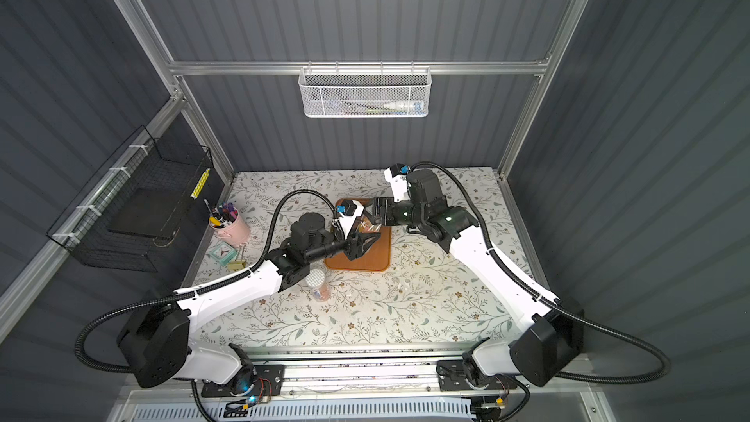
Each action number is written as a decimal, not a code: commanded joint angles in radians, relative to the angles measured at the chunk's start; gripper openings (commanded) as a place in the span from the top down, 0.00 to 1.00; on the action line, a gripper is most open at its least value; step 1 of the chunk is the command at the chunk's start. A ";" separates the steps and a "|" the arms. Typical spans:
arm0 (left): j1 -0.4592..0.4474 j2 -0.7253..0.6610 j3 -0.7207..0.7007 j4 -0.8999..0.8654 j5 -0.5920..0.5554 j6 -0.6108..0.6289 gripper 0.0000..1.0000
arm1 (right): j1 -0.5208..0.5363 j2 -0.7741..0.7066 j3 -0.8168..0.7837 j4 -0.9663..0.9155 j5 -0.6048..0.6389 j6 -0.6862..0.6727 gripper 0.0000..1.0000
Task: Pour the candies out of the jar
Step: Unscrew the lid from the jar.
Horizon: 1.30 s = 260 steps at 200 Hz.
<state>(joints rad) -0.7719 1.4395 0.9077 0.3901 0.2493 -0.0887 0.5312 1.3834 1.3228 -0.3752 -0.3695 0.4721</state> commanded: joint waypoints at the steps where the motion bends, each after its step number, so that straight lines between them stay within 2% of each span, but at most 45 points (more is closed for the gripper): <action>1: -0.007 -0.033 0.014 0.061 -0.010 0.002 1.00 | 0.003 0.008 0.013 -0.008 0.003 0.006 0.24; 30: -0.007 -0.038 0.008 0.070 -0.019 0.001 1.00 | 0.004 0.005 0.012 -0.008 0.007 0.010 0.25; 92: -0.007 -0.043 -0.001 0.082 -0.006 -0.008 1.00 | 0.004 -0.011 0.002 0.023 -0.020 -0.005 0.44; 109: -0.008 -0.035 -0.008 0.114 0.061 -0.032 1.00 | -0.004 -0.028 -0.003 0.059 -0.080 -0.054 0.45; 153: -0.002 -0.021 -0.009 0.216 0.321 -0.106 1.00 | -0.035 -0.092 -0.035 0.196 -0.420 -0.211 0.44; 218: 0.022 0.023 0.008 0.343 0.523 -0.261 1.00 | -0.067 -0.126 -0.009 0.182 -0.585 -0.261 0.42; 260: 0.026 0.079 0.033 0.423 0.582 -0.339 1.00 | -0.066 -0.124 0.010 0.138 -0.610 -0.286 0.42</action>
<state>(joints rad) -0.7269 1.4708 0.8997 0.7677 0.7193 -0.3740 0.4358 1.2686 1.2907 -0.2649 -0.8268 0.1982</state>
